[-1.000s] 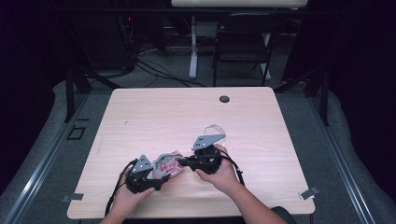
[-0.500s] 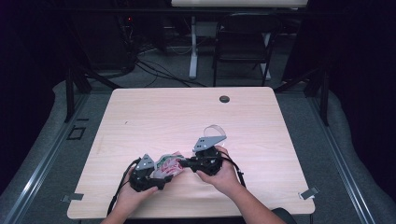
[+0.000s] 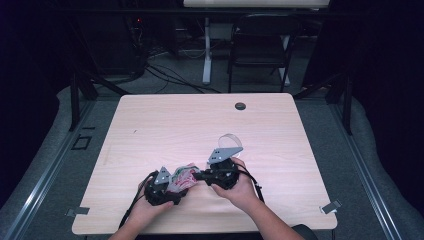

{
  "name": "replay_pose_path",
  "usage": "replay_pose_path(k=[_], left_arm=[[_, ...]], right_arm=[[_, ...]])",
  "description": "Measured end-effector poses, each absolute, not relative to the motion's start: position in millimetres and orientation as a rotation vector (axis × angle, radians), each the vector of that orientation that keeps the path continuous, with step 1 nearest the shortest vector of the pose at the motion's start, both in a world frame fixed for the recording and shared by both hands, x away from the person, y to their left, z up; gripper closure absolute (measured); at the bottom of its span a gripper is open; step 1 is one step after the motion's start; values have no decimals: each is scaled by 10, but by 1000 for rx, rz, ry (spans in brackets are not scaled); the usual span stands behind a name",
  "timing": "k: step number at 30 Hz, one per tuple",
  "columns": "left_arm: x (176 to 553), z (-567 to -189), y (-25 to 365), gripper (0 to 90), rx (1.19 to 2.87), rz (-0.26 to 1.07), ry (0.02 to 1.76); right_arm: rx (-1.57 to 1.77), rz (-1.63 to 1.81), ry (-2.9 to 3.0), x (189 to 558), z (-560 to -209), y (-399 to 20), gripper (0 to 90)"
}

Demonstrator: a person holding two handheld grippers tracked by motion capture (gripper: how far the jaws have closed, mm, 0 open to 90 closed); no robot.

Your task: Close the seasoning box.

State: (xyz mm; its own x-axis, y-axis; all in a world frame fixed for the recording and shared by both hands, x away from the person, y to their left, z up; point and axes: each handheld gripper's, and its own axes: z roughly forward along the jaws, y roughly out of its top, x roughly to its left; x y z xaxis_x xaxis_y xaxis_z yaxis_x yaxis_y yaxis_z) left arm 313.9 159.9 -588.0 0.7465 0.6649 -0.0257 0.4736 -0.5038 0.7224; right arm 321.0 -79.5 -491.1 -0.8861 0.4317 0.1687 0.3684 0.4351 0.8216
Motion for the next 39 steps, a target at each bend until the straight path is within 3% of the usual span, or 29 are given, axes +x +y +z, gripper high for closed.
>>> replay_pose_path(k=[23, 24, 39], left_arm=[[3143, -5883, 1589, 298, 2203, 333, 846], [3139, -5881, 1591, 364, 2203, 331, 832], [3117, -5862, 1619, 533, 2167, 359, 836]], right_arm=[[739, 1472, 2593, 3197, -4920, -795, 900], [743, 1478, 2588, 3196, -4924, -794, 900], [753, 1483, 2570, 3221, -4918, -830, 900]])
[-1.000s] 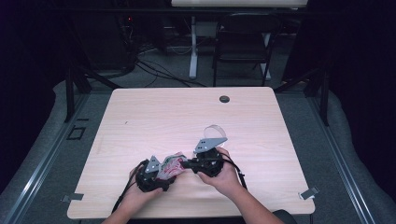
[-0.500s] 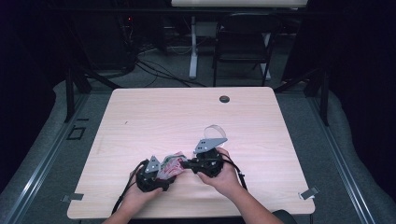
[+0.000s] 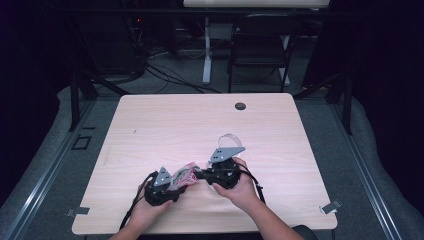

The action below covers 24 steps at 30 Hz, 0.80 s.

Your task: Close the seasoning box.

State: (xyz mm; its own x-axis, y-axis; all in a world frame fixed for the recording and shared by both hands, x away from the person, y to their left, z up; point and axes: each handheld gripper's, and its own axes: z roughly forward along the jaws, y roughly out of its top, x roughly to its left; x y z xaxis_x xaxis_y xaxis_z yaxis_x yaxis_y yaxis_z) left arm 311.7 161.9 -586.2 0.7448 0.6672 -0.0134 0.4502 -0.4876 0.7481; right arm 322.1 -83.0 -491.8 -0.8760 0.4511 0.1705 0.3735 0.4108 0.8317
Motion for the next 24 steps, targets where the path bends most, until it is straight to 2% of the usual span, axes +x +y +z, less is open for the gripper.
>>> replay_pose_path(k=[3, 8, 22, 24], left_arm=[[3112, -5814, 1631, 579, 2164, 352, 832], [3096, -5729, 1640, 602, 2160, 342, 840], [3036, -5549, 1642, 617, 2164, 468, 844], [3035, -5545, 1647, 618, 2169, 500, 852]], right_arm=[[762, 1497, 2556, 3226, -4905, -851, 900], [777, 1515, 2536, 3241, -4875, -906, 900], [795, 1591, 2499, 3252, -4829, -976, 900], [790, 1590, 2498, 3250, -4823, -980, 872]])
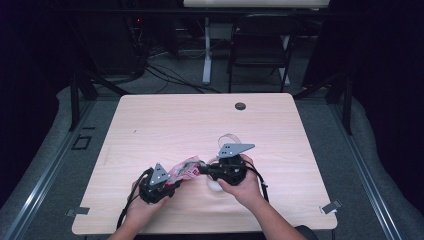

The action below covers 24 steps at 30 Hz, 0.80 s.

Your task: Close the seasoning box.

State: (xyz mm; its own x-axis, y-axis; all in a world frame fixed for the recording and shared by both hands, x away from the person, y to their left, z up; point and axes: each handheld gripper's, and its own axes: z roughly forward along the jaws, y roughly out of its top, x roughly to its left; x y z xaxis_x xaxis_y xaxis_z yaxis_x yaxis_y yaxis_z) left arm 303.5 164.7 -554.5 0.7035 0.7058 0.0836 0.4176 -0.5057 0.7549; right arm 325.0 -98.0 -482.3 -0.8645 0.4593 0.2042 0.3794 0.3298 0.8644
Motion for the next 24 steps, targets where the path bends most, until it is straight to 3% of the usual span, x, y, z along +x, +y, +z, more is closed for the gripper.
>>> replay_pose_path(k=[14, 24], left_arm=[[3032, -5454, 1739, 621, 2184, 706, 879], [3008, -5407, 1752, 621, 2209, 822, 854]], right_arm=[[759, 1563, 2457, 3267, -4769, -1019, 598], [693, 1517, 2459, 3237, -4740, -997, 547]])
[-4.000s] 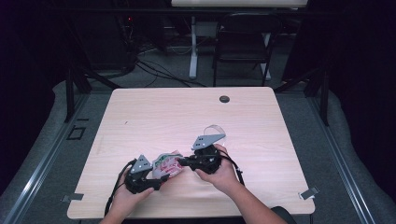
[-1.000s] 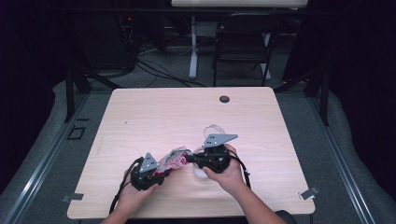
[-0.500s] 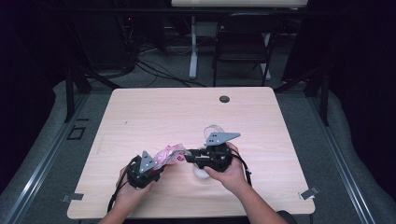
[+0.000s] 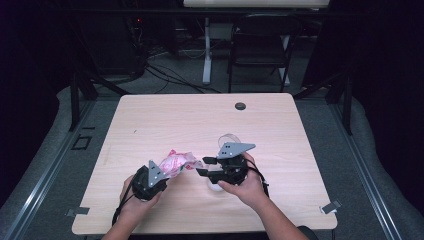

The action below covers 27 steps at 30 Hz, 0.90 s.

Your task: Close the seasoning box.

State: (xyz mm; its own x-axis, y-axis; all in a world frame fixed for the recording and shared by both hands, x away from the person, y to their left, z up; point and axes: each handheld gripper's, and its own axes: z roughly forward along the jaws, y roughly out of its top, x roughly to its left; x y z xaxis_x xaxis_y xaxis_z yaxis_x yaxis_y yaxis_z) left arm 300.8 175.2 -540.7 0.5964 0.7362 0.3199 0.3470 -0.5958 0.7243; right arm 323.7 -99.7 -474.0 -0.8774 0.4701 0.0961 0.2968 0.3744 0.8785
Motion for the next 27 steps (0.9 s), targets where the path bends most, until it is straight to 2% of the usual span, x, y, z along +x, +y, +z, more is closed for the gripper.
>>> replay_pose_path(k=[27], left_arm=[[2948, -5347, 1730, 624, 2251, 1074, 754]], right_arm=[[621, 1475, 2440, 3201, -4707, -1002, 478]])
